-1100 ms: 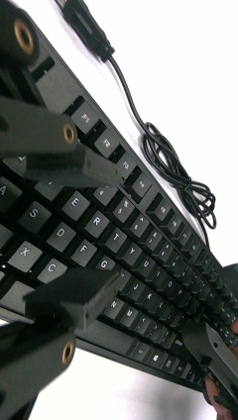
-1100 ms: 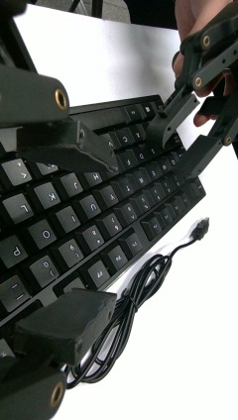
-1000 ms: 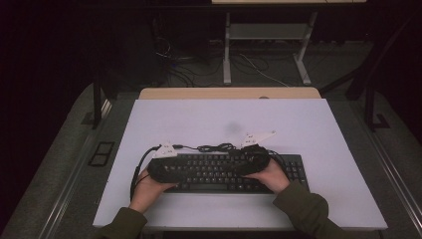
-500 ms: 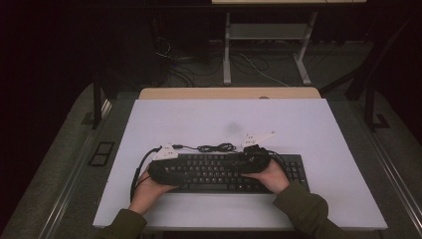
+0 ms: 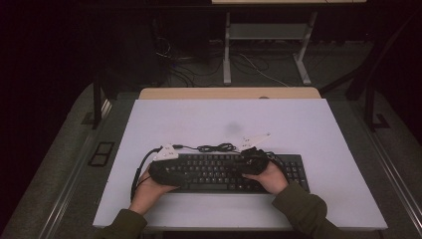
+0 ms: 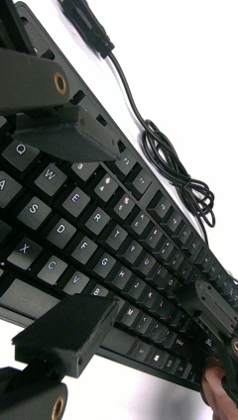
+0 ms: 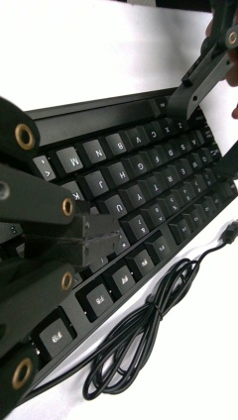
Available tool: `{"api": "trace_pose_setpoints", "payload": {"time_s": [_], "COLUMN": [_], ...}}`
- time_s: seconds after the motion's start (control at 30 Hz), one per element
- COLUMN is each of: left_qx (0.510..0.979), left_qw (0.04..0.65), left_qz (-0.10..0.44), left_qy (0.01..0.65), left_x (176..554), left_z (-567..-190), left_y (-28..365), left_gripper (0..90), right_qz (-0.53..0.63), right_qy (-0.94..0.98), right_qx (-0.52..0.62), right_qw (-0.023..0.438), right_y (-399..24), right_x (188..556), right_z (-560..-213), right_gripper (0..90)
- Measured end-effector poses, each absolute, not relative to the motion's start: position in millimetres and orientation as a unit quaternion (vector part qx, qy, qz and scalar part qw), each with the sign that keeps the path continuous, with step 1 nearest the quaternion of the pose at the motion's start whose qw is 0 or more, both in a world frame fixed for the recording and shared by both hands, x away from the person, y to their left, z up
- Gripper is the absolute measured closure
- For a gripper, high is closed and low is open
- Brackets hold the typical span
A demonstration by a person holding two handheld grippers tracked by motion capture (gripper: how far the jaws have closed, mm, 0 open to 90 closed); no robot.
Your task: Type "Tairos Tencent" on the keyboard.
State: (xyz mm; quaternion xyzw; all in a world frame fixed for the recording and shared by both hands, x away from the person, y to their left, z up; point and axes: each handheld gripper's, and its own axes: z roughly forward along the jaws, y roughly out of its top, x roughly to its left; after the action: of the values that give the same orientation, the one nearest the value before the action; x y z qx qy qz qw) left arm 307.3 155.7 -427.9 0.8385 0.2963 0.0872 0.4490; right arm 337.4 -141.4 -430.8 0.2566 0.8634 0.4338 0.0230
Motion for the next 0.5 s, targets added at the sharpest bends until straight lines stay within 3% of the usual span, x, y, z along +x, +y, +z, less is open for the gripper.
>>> {"api": "trace_pose_setpoints", "payload": {"time_s": [0.5], "left_qx": [0.838], "left_qw": [0.449], "left_qz": [0.089], "left_qy": [0.297], "left_x": [307.4], "left_z": [-428.0], "left_y": [156.4], "left_gripper": [26.5], "right_qz": [0.414], "right_qy": [0.871], "right_qx": [0.263], "right_qw": [0.026], "right_y": [-140.4], "right_x": [339.5], "right_z": [-436.0], "right_gripper": [89.3]}}
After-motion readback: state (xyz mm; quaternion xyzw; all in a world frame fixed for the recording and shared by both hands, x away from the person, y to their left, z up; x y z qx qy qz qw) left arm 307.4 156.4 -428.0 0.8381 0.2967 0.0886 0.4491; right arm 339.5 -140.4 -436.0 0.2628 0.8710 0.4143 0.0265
